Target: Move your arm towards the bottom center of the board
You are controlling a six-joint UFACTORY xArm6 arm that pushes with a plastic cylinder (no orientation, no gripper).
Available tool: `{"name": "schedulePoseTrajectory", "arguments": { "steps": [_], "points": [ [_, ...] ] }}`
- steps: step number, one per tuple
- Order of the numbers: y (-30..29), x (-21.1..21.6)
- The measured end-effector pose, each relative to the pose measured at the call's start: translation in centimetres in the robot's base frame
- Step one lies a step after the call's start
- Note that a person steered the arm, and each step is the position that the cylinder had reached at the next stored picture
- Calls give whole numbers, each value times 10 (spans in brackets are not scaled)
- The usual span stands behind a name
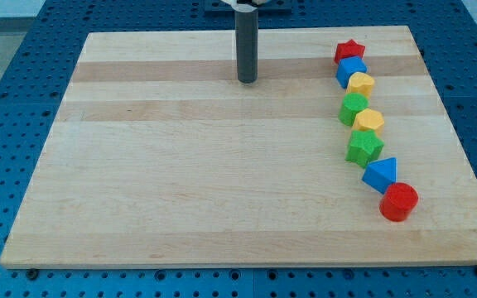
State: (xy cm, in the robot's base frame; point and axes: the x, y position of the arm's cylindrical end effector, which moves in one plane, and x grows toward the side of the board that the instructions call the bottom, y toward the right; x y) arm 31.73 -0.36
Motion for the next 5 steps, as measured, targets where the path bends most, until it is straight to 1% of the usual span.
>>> {"name": "schedulePoseTrajectory", "arguments": {
  "steps": [2,3,4,5],
  "points": [
    [1,0],
    [4,12],
    [5,83],
    [11,168]
  ]
}}
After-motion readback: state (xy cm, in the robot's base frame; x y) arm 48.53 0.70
